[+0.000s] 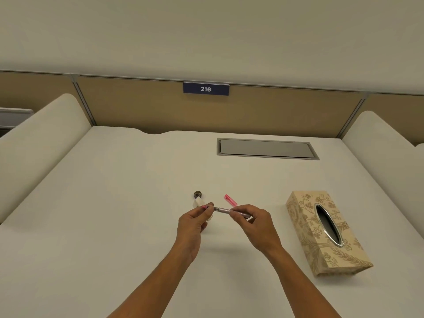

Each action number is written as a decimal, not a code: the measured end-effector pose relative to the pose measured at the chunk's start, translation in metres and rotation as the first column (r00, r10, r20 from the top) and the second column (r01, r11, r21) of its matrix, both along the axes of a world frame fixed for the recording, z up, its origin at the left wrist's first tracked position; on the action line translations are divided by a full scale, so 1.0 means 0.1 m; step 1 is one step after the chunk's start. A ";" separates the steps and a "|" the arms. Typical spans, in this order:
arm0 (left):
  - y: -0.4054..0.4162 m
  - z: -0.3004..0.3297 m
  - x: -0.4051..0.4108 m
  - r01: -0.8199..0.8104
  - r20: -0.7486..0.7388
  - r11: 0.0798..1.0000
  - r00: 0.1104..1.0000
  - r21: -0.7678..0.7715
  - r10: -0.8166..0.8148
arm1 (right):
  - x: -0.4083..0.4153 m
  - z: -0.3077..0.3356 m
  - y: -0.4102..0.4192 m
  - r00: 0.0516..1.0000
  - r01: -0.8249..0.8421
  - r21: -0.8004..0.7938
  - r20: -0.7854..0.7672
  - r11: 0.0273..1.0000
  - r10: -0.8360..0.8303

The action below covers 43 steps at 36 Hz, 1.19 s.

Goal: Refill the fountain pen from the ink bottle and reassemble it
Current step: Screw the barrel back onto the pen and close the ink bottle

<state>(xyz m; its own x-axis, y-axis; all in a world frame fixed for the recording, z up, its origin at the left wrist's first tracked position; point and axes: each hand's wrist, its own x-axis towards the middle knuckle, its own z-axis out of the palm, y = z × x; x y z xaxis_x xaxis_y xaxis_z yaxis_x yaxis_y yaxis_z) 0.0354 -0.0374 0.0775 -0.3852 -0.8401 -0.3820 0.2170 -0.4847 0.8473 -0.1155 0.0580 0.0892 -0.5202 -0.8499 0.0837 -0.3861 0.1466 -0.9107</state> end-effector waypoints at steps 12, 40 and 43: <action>0.00 -0.01 -0.01 -0.007 0.008 1.000 1.000 0.010 0.007 | -0.01 0.02 0.01 1.000 -0.016 -0.022 -0.004 1.000 0.016; 0.01 0.01 -0.01 -0.007 0.011 1.000 1.000 0.012 0.007 | -0.01 -0.02 0.01 1.000 -0.018 0.000 -0.003 1.000 0.018; 0.02 0.01 -0.02 -0.008 0.015 1.000 1.000 0.015 0.008 | -0.01 -0.02 0.00 1.000 -0.016 0.006 -0.020 1.000 0.016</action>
